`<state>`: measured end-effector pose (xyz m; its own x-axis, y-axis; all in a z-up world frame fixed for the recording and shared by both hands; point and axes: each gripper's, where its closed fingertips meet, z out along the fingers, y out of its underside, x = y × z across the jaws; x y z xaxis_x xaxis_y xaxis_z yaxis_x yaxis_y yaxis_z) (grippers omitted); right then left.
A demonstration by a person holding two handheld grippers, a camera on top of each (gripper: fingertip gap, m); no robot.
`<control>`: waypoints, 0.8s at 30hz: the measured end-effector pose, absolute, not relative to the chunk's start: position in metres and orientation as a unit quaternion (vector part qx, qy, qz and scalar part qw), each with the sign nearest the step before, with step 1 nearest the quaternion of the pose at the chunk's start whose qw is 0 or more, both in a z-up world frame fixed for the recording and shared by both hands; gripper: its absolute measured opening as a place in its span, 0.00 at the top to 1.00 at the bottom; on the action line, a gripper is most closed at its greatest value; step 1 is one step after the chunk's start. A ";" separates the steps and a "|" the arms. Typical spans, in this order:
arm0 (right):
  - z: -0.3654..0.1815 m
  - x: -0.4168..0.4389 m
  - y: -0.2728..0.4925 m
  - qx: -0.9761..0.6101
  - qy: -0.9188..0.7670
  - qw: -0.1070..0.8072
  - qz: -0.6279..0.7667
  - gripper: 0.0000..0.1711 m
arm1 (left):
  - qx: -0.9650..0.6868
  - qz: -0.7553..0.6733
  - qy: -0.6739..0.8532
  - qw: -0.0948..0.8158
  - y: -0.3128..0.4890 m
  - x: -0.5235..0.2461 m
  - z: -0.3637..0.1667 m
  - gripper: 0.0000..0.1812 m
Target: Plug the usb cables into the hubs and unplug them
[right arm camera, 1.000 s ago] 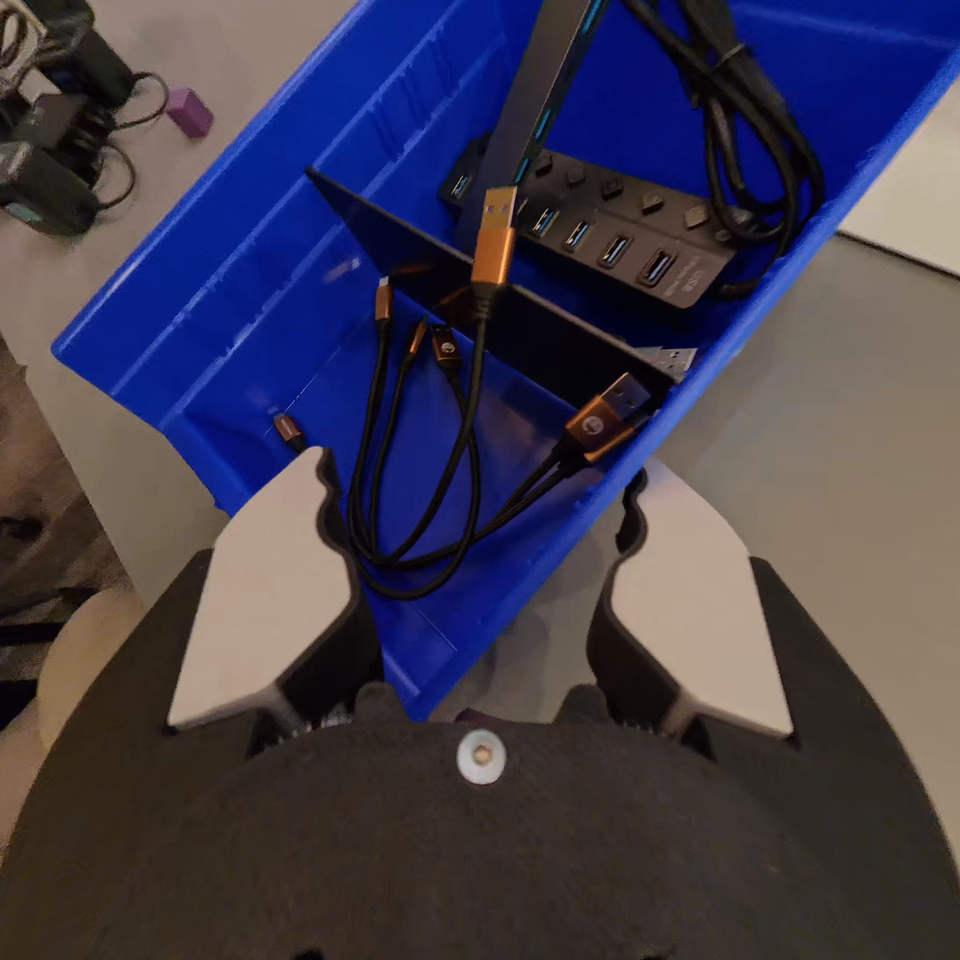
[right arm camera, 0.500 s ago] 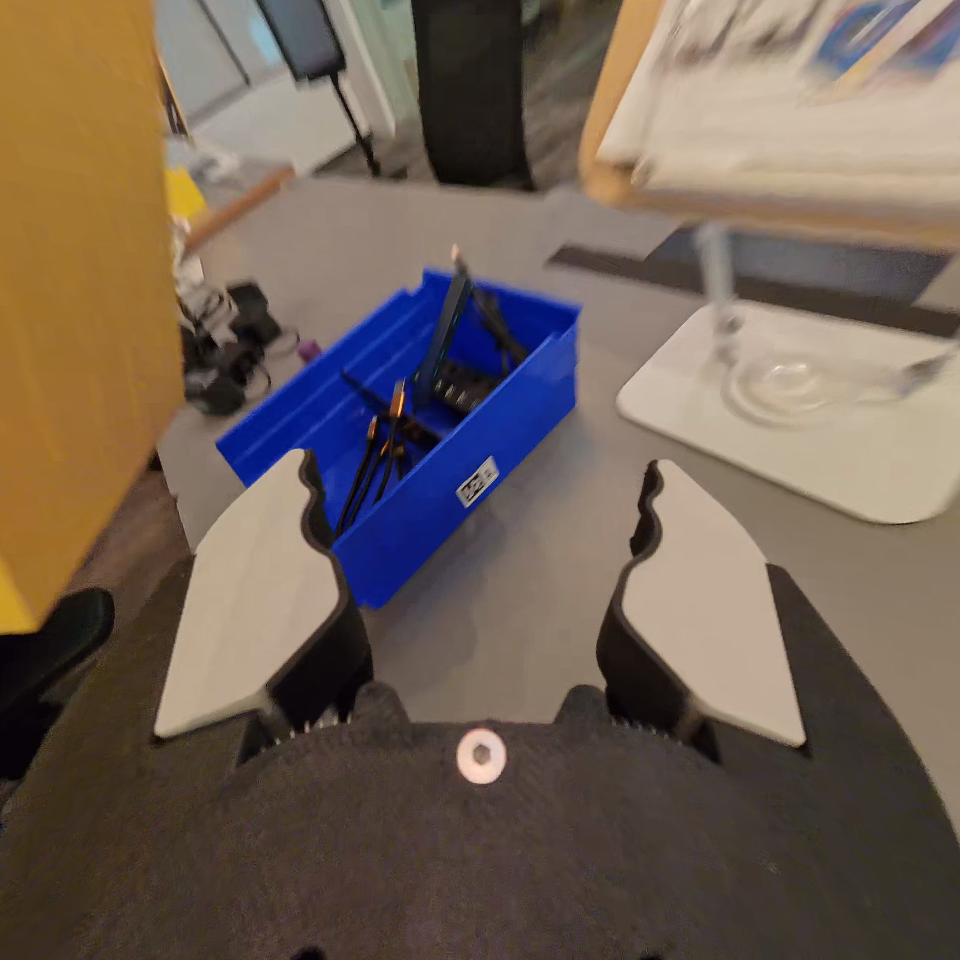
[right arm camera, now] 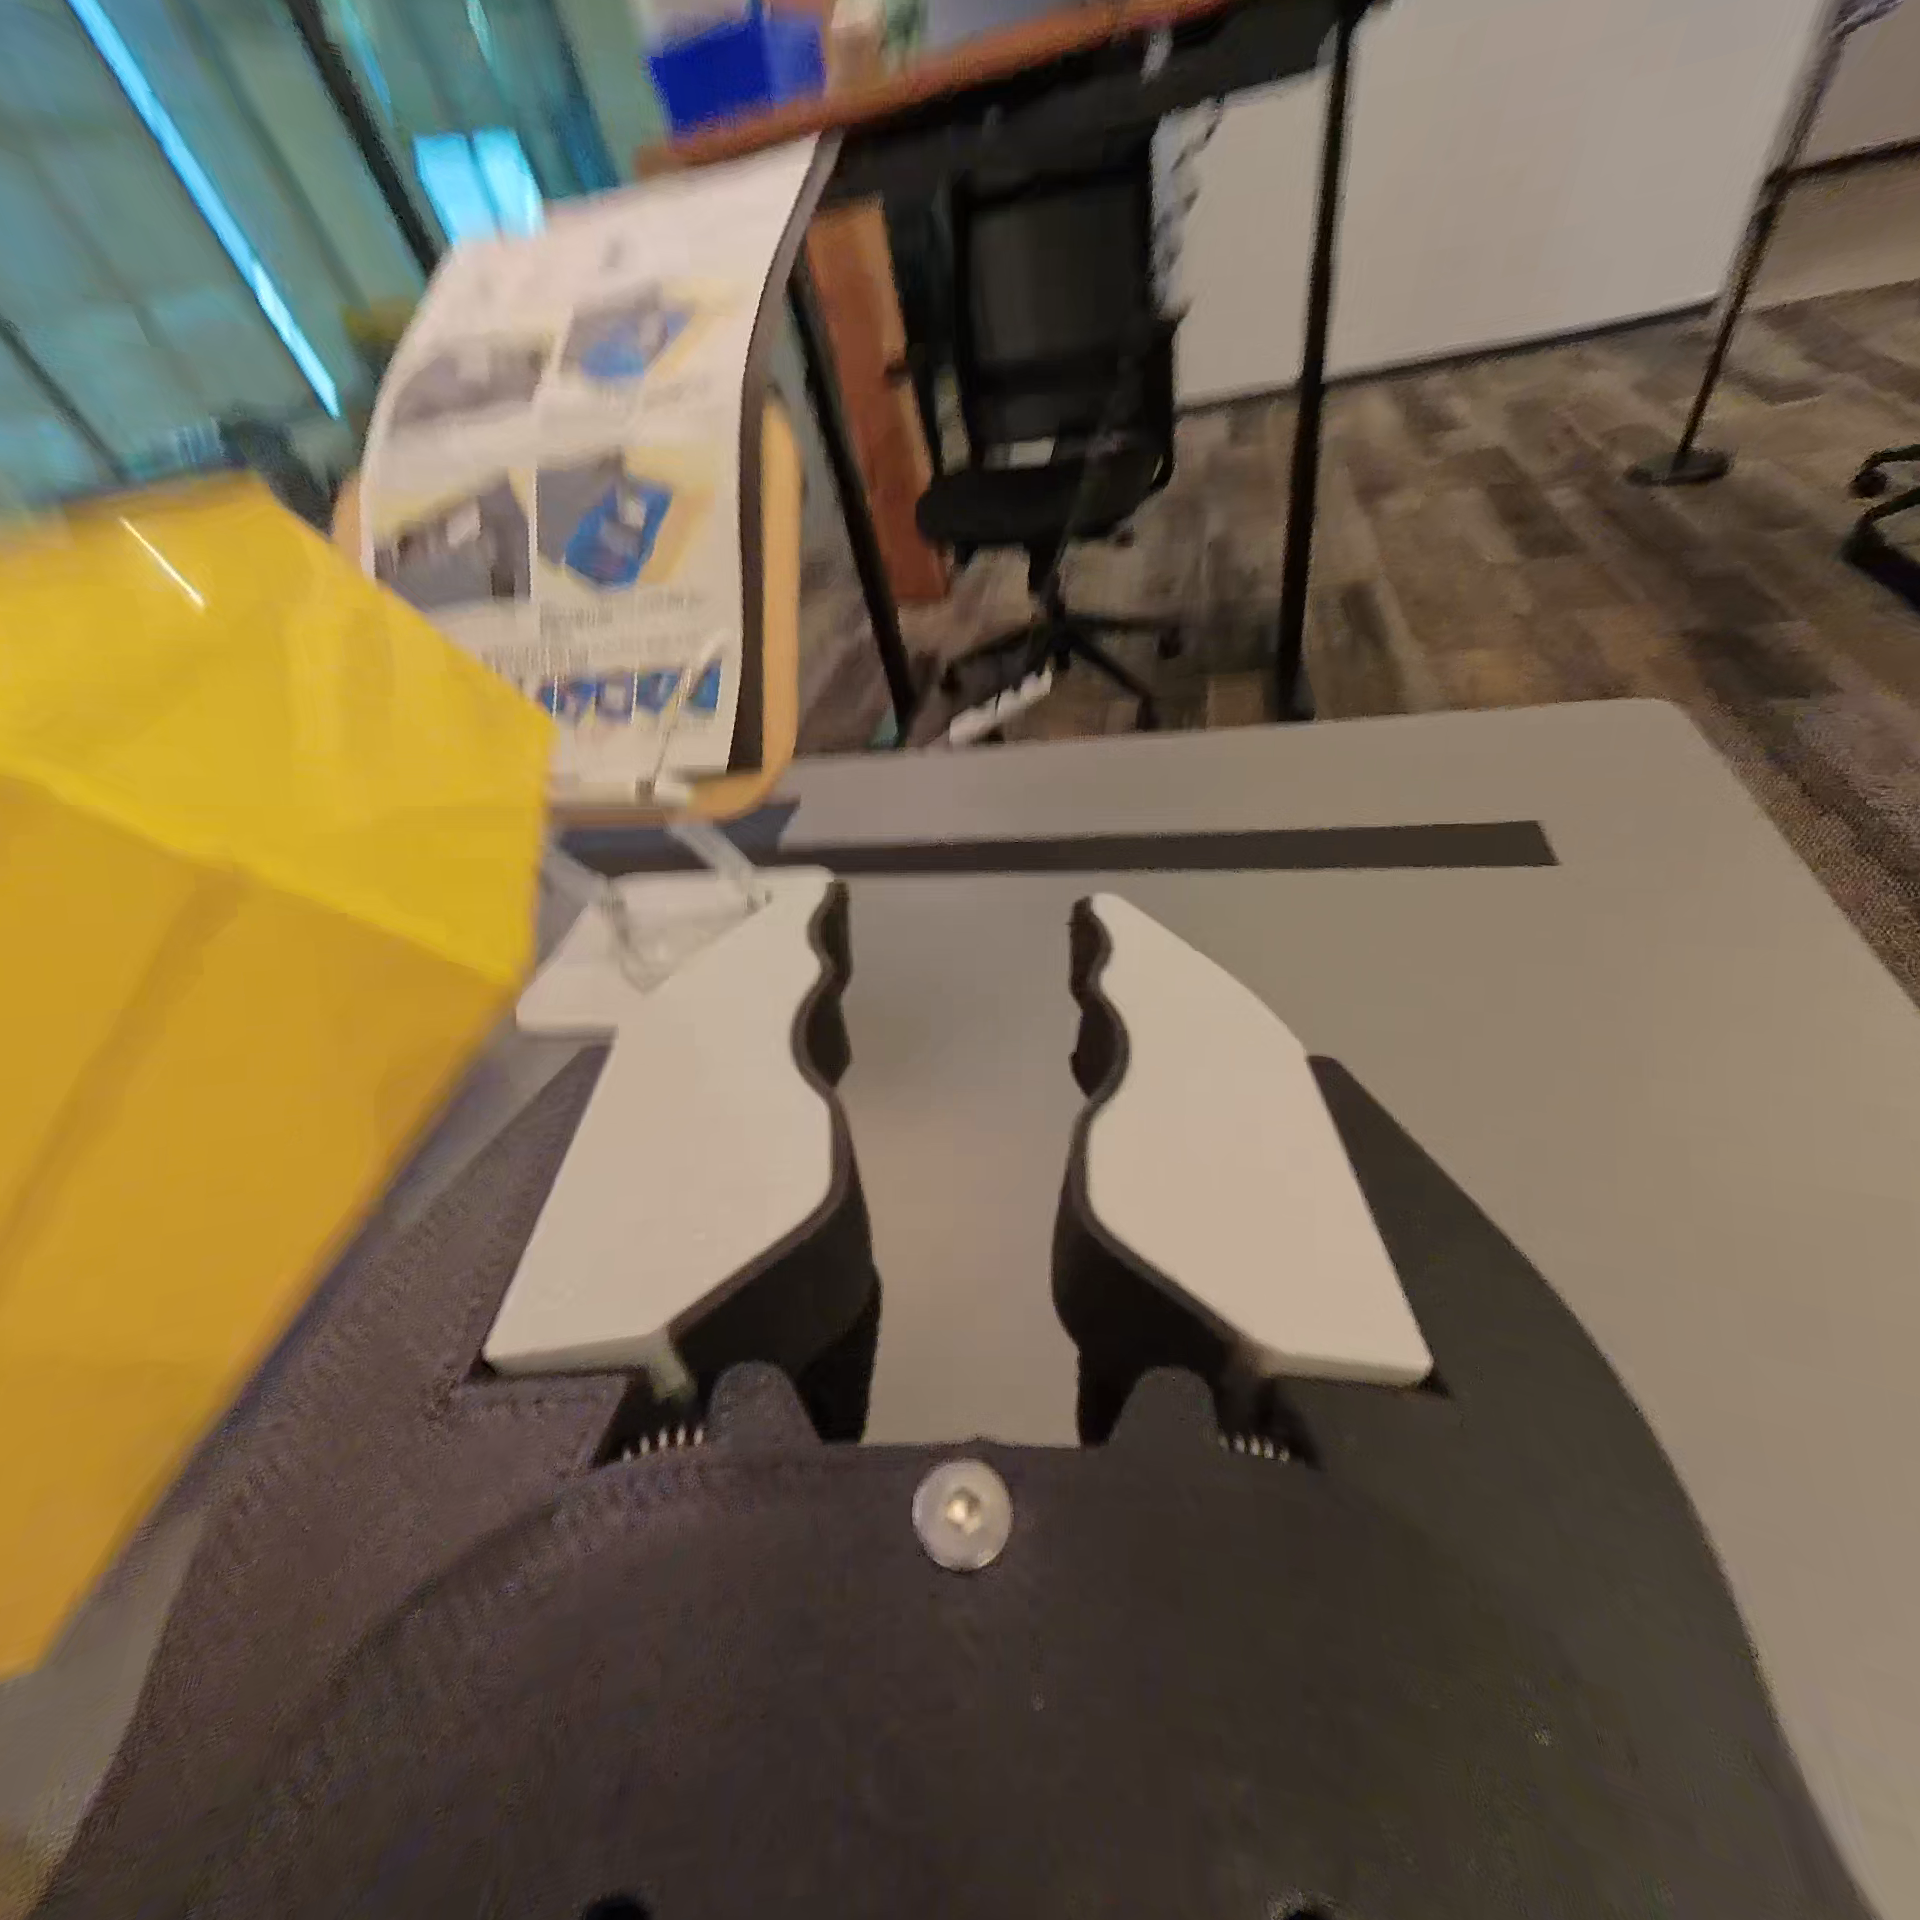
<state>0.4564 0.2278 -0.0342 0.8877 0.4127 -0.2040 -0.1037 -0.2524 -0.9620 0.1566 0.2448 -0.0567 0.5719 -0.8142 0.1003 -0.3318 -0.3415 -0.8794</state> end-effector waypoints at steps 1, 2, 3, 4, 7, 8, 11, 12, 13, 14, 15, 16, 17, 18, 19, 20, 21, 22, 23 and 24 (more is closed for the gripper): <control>-0.025 0.472 0.225 -0.743 -0.072 0.625 0.229 0.76 | -0.773 -0.274 0.381 0.426 0.252 0.173 -0.067 0.98; -0.021 0.485 0.223 -0.732 -0.052 0.635 0.241 0.71 | -0.779 -0.272 0.385 0.414 0.258 0.188 -0.079 0.98; -0.023 0.495 0.222 -0.735 -0.042 0.632 0.243 0.67 | -0.788 -0.269 0.386 0.397 0.265 0.201 -0.092 0.98; -0.028 0.506 0.221 -0.743 -0.033 0.626 0.232 0.65 | -0.796 -0.263 0.387 0.384 0.271 0.213 -0.105 0.98; -0.041 0.522 0.219 -0.764 -0.024 0.606 0.221 0.64 | -0.822 -0.263 0.374 0.339 0.286 0.241 -0.144 0.97; -0.046 0.523 0.219 -0.773 -0.025 0.594 0.223 0.63 | -0.830 -0.257 0.370 0.328 0.290 0.247 -0.155 0.97; -0.082 0.511 0.218 -0.824 -0.068 0.518 0.219 0.62 | -0.855 -0.262 0.336 0.297 0.297 0.259 -0.186 0.96; -0.097 0.504 0.216 -0.840 -0.090 0.487 0.220 0.62 | -0.864 -0.259 0.326 0.284 0.298 0.261 -0.196 0.96; -0.112 0.493 0.213 -0.856 -0.114 0.449 0.230 0.62 | -0.872 -0.259 0.315 0.272 0.300 0.262 -0.204 0.96; -0.127 0.482 0.208 -0.868 -0.137 0.412 0.240 0.62 | -0.878 -0.260 0.304 0.264 0.302 0.262 -0.211 0.96; -0.140 0.474 0.205 -0.877 -0.157 0.384 0.242 0.63 | -0.884 -0.256 0.294 0.259 0.303 0.261 -0.217 0.95; -0.152 0.468 0.203 -0.885 -0.171 0.359 0.241 0.63 | -0.889 -0.250 0.286 0.254 0.305 0.260 -0.223 0.95; -0.162 0.460 0.200 -0.890 -0.186 0.335 0.247 0.64 | -0.894 -0.246 0.278 0.249 0.306 0.259 -0.228 0.95; -0.169 0.451 0.197 -0.891 -0.201 0.316 0.257 0.64 | -0.899 -0.245 0.271 0.242 0.306 0.258 -0.234 0.95; -0.175 0.443 0.195 -0.891 -0.213 0.300 0.265 0.65 | -0.903 -0.247 0.263 0.233 0.305 0.258 -0.240 0.95; -0.182 0.436 0.191 -0.894 -0.225 0.280 0.267 0.63 | -0.906 -0.254 0.256 0.221 0.303 0.258 -0.245 0.94; -0.190 0.431 0.189 -0.898 -0.236 0.263 0.264 0.60 | -0.910 -0.259 0.252 0.205 0.300 0.258 -0.251 0.93; -0.197 0.426 0.187 -0.901 -0.244 0.247 0.259 0.60 | -0.913 -0.260 0.250 0.193 0.298 0.257 -0.255 0.93; -0.203 0.420 0.184 -0.904 -0.251 0.231 0.259 0.59 | -0.914 -0.262 0.249 0.185 0.297 0.257 -0.258 0.93; -0.209 0.414 0.181 -0.905 -0.259 0.213 0.262 0.59 | -0.914 -0.269 0.241 0.183 0.297 0.258 -0.257 0.92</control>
<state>0.4140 0.1808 -0.2085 0.7286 0.5810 -0.3627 0.3578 -0.7744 -0.5218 0.2582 0.2968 -0.2573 0.7388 -0.5396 0.4038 -0.3431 -0.8168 -0.4638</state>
